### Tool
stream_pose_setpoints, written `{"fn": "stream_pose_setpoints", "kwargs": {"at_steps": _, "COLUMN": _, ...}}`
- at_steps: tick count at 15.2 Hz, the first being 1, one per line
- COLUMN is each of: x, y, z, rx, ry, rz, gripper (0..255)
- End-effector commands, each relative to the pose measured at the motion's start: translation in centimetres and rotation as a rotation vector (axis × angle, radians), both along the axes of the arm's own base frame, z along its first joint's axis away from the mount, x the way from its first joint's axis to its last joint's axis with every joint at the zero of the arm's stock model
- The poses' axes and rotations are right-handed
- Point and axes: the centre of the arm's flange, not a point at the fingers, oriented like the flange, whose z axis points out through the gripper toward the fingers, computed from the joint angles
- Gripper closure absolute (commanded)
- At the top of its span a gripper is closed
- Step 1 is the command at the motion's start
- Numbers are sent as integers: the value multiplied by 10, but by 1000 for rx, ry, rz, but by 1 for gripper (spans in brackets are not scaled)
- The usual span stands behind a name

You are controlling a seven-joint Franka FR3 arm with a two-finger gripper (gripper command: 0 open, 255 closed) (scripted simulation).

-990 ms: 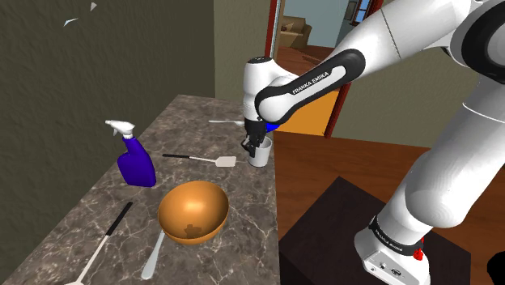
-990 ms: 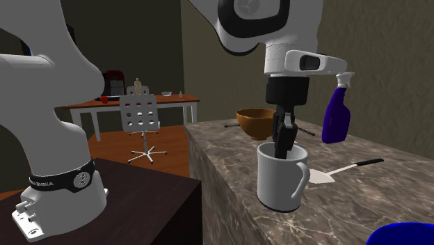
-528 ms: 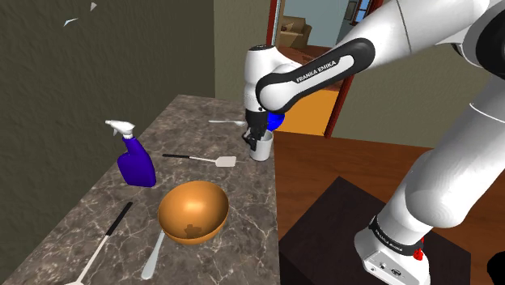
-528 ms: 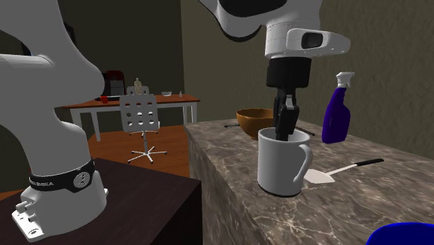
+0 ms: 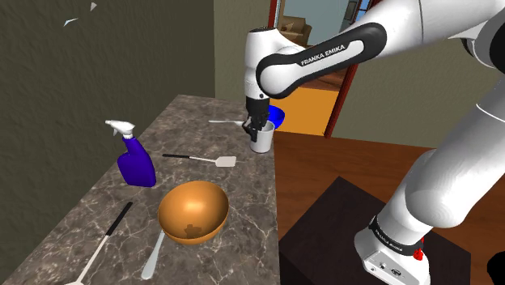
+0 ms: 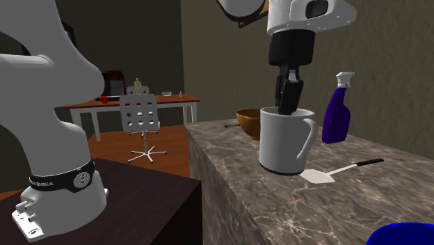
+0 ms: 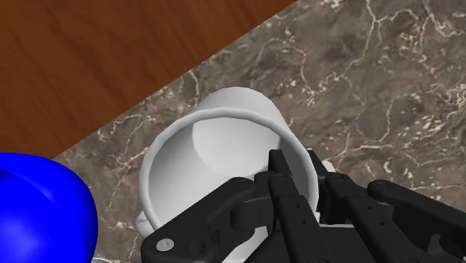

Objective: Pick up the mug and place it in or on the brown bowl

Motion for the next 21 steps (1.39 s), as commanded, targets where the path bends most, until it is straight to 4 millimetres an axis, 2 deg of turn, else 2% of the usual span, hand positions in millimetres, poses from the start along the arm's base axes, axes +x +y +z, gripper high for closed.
{"fn": "stream_pose_setpoints", "kwargs": {"at_steps": 1, "x": 0, "y": -1, "z": 11, "rx": 0, "ry": 0, "rz": 0, "gripper": 255}}
{"fn": "stream_pose_setpoints", "kwargs": {"at_steps": 18, "x": 0, "y": -1, "z": 98, "rx": 0, "ry": 0, "rz": 0, "gripper": 255}}
{"fn": "stream_pose_setpoints", "kwargs": {"at_steps": 21, "x": -9, "y": 38, "z": 101, "rx": 0, "ry": 0, "rz": 0, "gripper": 255}}
